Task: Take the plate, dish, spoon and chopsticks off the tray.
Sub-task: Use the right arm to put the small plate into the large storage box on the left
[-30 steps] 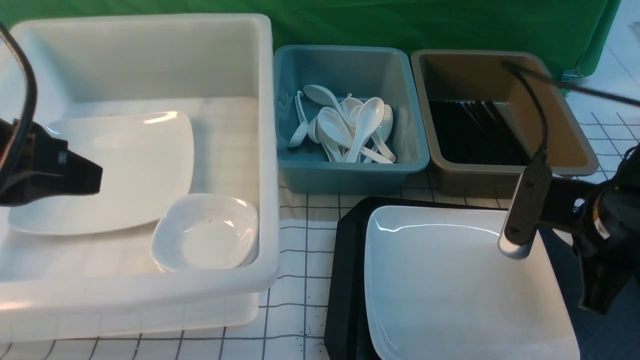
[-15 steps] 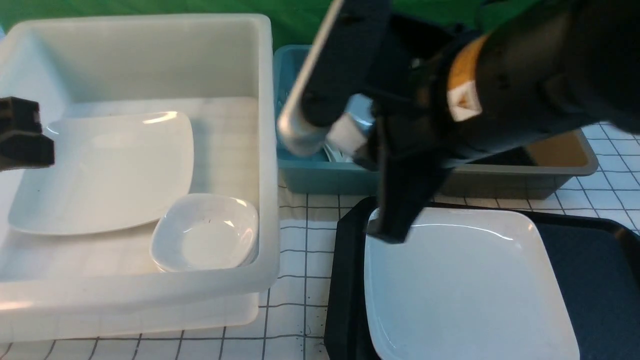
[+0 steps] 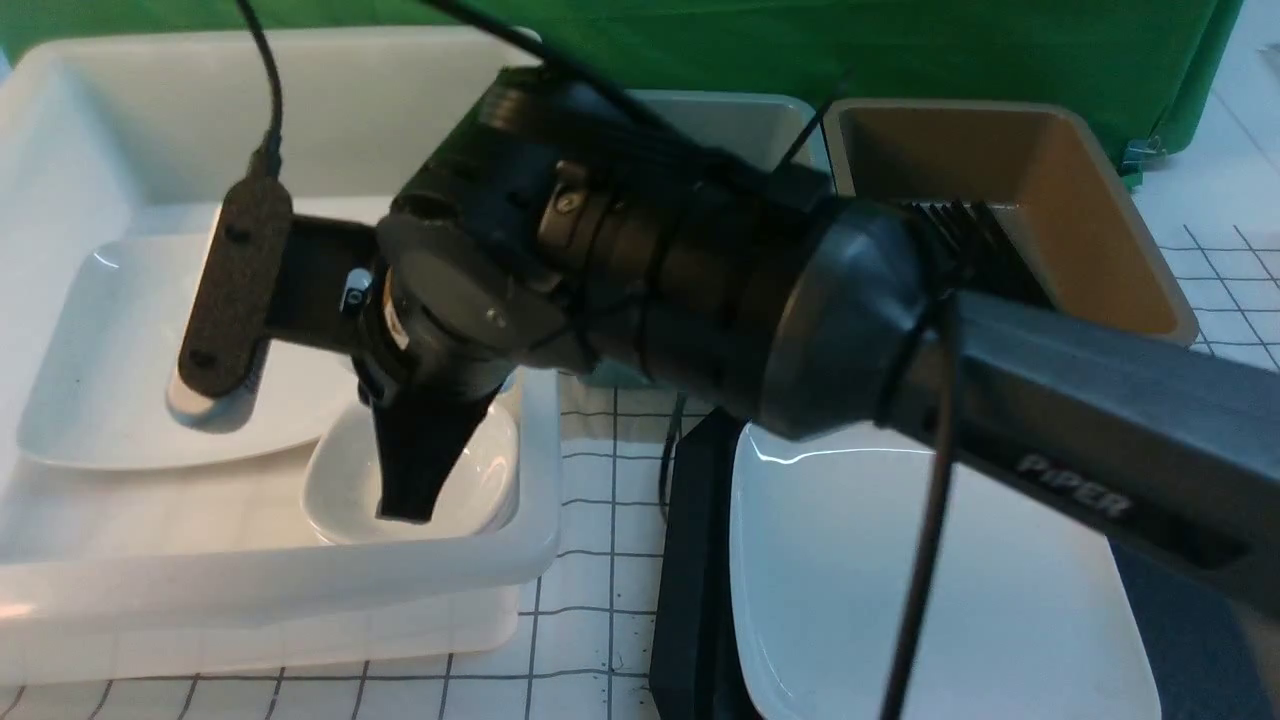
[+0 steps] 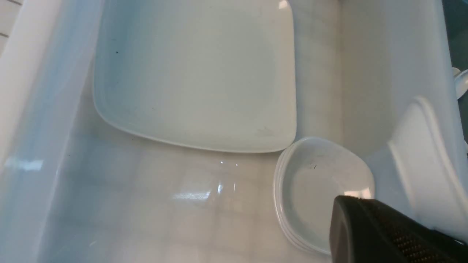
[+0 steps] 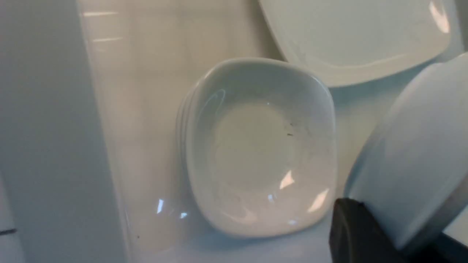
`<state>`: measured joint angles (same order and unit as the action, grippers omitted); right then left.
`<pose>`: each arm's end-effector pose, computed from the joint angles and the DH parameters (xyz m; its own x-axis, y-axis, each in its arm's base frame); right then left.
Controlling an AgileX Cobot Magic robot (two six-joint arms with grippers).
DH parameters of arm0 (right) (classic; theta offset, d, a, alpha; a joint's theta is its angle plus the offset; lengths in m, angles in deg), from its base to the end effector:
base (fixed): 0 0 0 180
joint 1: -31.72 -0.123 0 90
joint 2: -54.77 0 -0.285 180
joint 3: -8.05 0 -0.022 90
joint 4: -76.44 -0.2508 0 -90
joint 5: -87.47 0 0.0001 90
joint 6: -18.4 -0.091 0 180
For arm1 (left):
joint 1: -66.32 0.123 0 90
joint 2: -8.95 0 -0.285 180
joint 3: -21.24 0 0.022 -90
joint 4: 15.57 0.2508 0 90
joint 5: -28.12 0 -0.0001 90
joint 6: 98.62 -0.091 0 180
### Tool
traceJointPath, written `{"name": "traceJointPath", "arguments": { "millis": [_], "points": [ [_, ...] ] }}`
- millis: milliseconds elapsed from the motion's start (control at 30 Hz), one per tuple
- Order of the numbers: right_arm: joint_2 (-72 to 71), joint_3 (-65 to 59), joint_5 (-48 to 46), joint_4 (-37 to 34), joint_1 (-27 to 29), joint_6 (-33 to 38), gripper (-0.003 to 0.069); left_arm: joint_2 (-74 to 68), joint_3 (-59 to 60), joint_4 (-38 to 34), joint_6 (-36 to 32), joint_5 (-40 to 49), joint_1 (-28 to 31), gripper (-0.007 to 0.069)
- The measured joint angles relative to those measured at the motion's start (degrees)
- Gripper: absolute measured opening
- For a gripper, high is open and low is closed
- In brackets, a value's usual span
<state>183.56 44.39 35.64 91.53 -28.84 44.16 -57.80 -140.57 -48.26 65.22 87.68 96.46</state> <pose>0.2537 0.4116 0.2849 0.1350 -0.9093 -0.3936 -0.8745 0.0774 -0.4787 0.1830 0.0572 0.3671 -0.6563 -0.4141 -0.6307 -0.2069 0.9027 -0.3774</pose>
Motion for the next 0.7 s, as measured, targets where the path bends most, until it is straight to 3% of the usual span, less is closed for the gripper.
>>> {"name": "traceJointPath", "arguments": {
  "millis": [467, 700],
  "points": [
    [5.15, 1.15, 4.81, -1.11, -0.07, 1.13, 0.0068, 0.0, 0.0, -0.18, -0.36, 0.12, 0.0, 0.0006],
    [5.19, 1.15, 5.02, -1.16, -0.07, 1.03, 0.0224, 0.0, 0.0, -0.18, -0.47, 0.12, 0.0, 0.0006]
  ]
}}
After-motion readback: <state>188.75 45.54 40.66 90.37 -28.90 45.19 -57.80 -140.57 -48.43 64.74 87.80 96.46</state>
